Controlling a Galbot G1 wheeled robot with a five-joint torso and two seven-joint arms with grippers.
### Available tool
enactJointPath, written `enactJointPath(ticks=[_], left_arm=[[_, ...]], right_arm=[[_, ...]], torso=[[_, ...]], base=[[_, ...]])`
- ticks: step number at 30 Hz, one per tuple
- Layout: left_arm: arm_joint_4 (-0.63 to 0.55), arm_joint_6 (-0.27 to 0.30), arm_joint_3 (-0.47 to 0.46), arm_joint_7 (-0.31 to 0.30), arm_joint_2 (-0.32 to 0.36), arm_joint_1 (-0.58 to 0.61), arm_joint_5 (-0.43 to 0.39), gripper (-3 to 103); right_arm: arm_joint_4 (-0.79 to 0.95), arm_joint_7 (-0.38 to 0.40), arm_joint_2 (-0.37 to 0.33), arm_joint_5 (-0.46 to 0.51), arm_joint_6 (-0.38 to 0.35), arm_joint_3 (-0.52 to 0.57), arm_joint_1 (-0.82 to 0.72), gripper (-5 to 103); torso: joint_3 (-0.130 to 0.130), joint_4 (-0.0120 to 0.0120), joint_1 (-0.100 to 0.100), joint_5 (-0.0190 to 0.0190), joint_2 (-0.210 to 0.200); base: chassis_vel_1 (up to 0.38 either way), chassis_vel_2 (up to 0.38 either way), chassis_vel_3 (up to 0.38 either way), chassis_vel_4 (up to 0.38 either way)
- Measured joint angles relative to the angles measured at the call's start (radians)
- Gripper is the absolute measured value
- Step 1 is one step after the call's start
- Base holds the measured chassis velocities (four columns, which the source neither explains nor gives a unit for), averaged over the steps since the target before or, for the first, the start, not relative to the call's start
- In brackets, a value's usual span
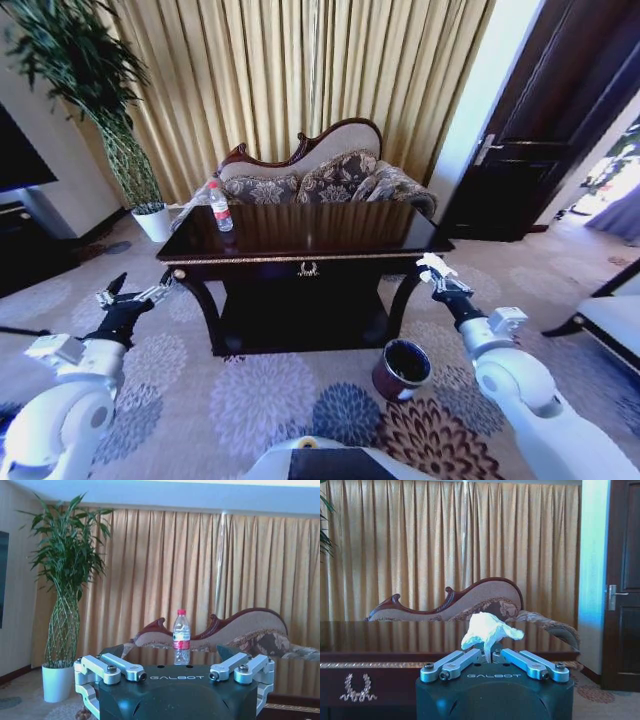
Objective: Move to the front of the table and place the trash on the table into the trash bin.
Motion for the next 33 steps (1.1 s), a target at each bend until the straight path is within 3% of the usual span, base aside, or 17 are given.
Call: enactJointPath(ticks=[14,19,33], left_arm=[[-0.010,0.000,-0.004,-0.001,-0.005,0.002,0.001,100],[-0.009,0.000,-0.001,-0.001,-0.009,0.001,0.001,100],[-0.021,0.001,-0.004,0.001,-0.024,0.010,0.003,100]], right_arm=[[-0.041,-0.013,-0.002,-0.012,0.027,-0.016,0.010,0],[-0.105,-0.017,0.014,-0.041,-0.001,-0.066,0.009,0],[-0.564,0.005,0.045,-0.058,-0.057,-0.310,0.241,0]], torso=[[0.001,0.0003,0.003,0.0001,-0.002],[0.000,-0.0001,0.001,0.0000,-0.001],[0.001,0.0002,0.001,0.0000,-0.001]], base=[[-0.013,0.011,0.013,-0.001],[0.000,0.000,0.000,0.000],[0.000,0.000,0.000,0.000]])
